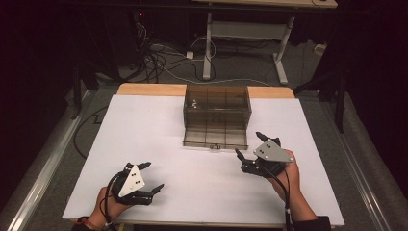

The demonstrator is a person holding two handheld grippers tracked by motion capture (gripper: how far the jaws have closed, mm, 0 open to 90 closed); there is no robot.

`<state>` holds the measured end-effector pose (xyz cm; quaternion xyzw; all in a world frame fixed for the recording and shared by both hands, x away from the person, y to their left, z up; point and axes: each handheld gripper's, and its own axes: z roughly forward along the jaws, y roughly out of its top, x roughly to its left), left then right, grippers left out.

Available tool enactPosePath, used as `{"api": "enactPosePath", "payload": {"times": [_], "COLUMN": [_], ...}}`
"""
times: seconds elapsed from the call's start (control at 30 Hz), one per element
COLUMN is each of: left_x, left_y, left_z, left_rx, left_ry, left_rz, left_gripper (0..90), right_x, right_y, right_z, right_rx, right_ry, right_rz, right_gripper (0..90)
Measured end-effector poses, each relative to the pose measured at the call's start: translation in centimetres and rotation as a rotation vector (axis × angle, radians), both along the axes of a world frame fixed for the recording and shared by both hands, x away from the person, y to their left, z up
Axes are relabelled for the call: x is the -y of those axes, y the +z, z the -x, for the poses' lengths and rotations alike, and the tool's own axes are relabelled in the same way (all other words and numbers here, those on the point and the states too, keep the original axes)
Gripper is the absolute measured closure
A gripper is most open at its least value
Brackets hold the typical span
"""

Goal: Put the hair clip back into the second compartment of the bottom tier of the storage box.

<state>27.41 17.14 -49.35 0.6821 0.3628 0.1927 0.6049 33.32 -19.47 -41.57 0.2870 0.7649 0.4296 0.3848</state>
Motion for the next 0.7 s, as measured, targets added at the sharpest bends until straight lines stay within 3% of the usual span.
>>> {"api": "enactPosePath", "payload": {"times": [0.7], "left_x": [0.1], "left_y": [-0.1], "left_z": [0.0], "left_rx": [0.002], "left_ry": [0.000], "left_rz": [-0.007], "left_gripper": [17.8], "right_x": [1.8], "right_y": [-0.8], "right_z": [1.7], "right_rx": [-0.020], "right_ry": [0.009], "right_rz": [0.062], "right_gripper": [17.2]}}
